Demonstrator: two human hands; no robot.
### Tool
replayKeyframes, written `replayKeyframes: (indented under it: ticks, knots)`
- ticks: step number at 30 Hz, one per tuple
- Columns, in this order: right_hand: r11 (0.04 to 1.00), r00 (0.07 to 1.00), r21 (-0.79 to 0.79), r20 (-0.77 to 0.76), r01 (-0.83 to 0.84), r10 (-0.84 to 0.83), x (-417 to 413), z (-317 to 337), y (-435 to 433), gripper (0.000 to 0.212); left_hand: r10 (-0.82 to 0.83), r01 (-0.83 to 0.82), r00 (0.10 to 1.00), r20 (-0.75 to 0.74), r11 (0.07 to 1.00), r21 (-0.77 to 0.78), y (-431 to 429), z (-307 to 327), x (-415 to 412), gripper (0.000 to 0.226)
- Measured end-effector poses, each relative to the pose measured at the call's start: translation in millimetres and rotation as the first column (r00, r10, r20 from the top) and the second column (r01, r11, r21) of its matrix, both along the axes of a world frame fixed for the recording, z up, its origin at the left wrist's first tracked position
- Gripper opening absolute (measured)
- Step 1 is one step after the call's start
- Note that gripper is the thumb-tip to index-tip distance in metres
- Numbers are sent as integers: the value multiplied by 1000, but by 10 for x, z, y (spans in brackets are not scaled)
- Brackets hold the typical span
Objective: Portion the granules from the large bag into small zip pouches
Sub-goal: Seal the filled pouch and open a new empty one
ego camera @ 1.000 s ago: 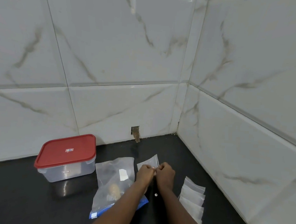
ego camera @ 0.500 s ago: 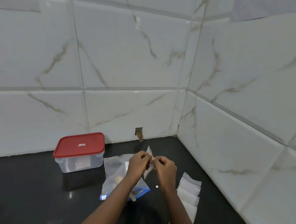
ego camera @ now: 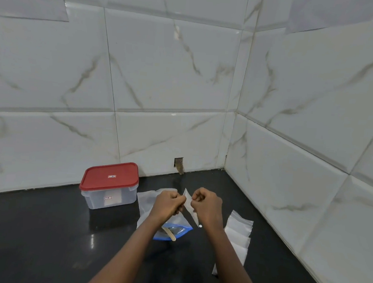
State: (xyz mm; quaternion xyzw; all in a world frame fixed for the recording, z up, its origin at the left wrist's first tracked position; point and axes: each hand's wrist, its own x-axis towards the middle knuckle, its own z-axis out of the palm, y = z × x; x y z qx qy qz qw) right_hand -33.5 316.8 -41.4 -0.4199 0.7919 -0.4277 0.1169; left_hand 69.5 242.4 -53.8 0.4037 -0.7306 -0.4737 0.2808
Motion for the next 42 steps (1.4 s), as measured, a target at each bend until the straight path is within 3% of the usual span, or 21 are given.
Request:
replayKeyframes:
  ticks: [3,7,11,14,18,23,30,33,35,38,42]
  knots:
    - [997,974,68,-222,-21,35,27,-4,5,18,15,-9,997,72,996,-87,-2,19,10,37]
    - [971,959,177,-202,-163,198,63,-7,-6,27,8,4,998,63,984,-177,17,65,-3,39]
    - [953,939,287,-291,-95,181,34,-37,1,26,64,-44,995,75,969,-245,42,108,3,41]
    - [956,918,286,-358,-64,169,59,-50,36,28,45,-8,992,117,953,-302,67,94,-15,41]
    - [971,928,187,-311,-151,205,80,-53,48,28,-26,45,997,70,959,-281,79,73,-15,14]
    - [990,982,85,-142,-113,124,26,-45,97,29,-252,257,966,50,948,-187,133,73,65,23]
    - [994,994,-10,30,-108,108,7,-101,127,30,-350,449,881,319,832,-327,88,-62,192,77]
    - [991,990,-20,38,-132,132,35,-99,118,14,-296,401,902,315,845,-352,140,-75,173,79]
    - [987,986,-10,52,-157,158,66,-106,120,5,-236,318,937,256,881,-351,149,-87,143,63]
    - [983,982,-10,49,-181,181,54,-127,130,20,-198,266,952,235,912,-311,122,-111,136,48]
    - [975,975,-16,-29,-220,220,40,-101,142,21,-206,262,954,216,926,-272,116,-146,157,54]
